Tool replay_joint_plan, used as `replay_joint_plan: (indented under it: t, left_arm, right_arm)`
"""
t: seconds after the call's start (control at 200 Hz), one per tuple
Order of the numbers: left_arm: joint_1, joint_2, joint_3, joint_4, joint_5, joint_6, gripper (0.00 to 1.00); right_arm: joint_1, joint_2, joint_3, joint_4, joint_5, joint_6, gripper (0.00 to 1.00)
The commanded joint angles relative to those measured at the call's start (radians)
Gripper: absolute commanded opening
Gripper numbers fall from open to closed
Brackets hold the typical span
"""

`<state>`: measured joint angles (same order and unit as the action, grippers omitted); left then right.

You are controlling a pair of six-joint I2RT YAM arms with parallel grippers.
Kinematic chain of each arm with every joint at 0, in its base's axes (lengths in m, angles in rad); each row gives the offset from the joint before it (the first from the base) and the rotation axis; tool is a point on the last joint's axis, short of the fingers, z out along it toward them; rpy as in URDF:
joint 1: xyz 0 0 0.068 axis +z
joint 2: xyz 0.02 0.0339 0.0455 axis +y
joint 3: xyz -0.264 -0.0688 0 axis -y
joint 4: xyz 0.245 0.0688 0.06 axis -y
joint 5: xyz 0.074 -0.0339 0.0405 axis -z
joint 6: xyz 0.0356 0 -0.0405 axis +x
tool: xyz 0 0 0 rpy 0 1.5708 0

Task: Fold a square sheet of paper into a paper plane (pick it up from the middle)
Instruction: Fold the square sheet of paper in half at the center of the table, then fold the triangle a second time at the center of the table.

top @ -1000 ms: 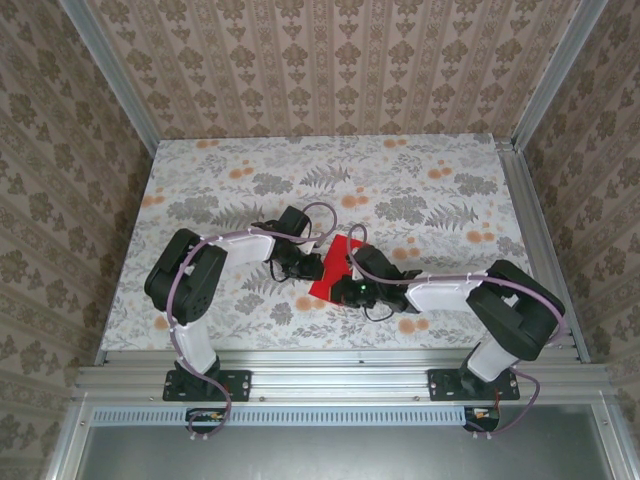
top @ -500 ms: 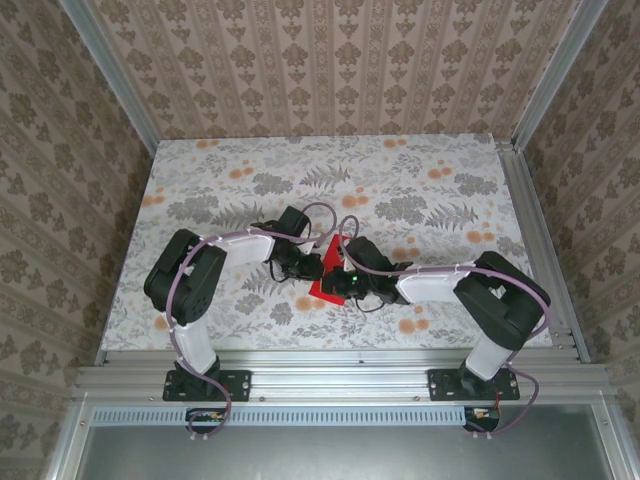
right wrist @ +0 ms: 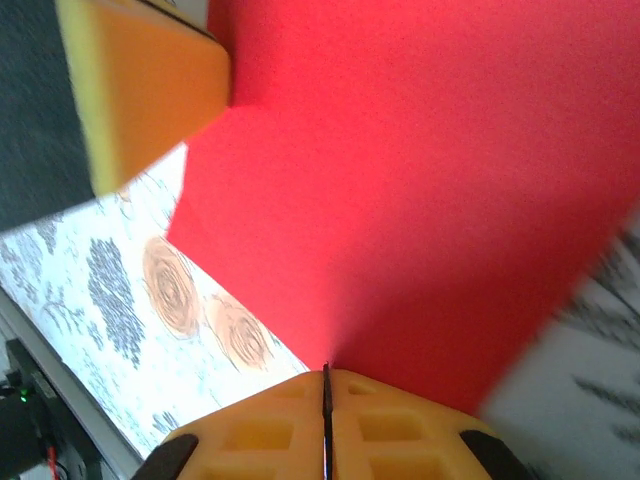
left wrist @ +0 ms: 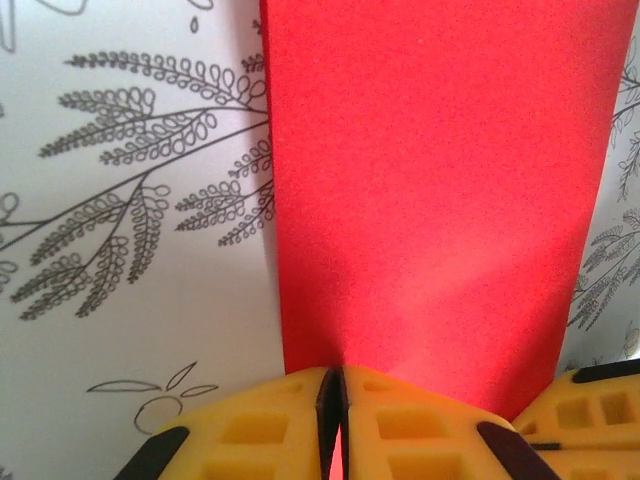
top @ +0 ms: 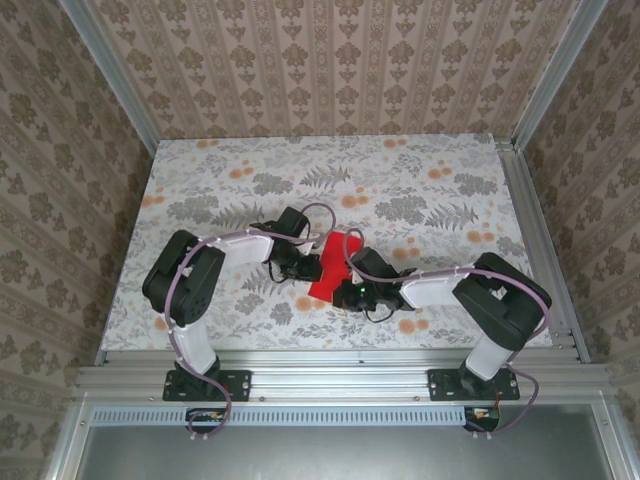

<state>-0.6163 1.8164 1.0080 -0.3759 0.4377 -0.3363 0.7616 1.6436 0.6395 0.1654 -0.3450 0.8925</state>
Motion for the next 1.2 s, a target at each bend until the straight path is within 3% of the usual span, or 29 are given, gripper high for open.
replay_joint_plan:
  t: [0.0,0.15,0.335,0.515,0.845,1.195]
  left_arm:
    - [0.015,0.013,-0.051,-0.147,-0.081,-0.014,0.14]
    - [0.007,-0.016,-0.041,-0.144,-0.036,-0.045,0.14]
    - [-0.005,-0.046,-0.049,-0.101,0.026,-0.101,0.15]
    - [-0.023,-0.054,-0.063,-0.059,0.057,-0.149,0.15]
    - [-0.037,-0.062,-0.075,-0.042,0.055,-0.168,0.15]
    - [-0.037,-0.061,-0.077,-0.041,0.056,-0.165,0.15]
  right_arm:
    - [-0.017,-0.069,-0.057,-0.151,0.031,-0.023,0.11]
    - [-0.045,-0.179,-0.076,-0.138,0.048,-0.008,0.16]
    - [-0.161,-0.276,-0.124,-0.067,0.049,0.052,0.28]
    - [-0.199,-0.227,-0.106,-0.026,0.03,0.073,0.42]
    - [-0.195,-0.072,-0.047,0.086,-0.013,0.109,0.45]
    - [-0.154,0.027,0.061,0.061,-0.024,0.106,0.46]
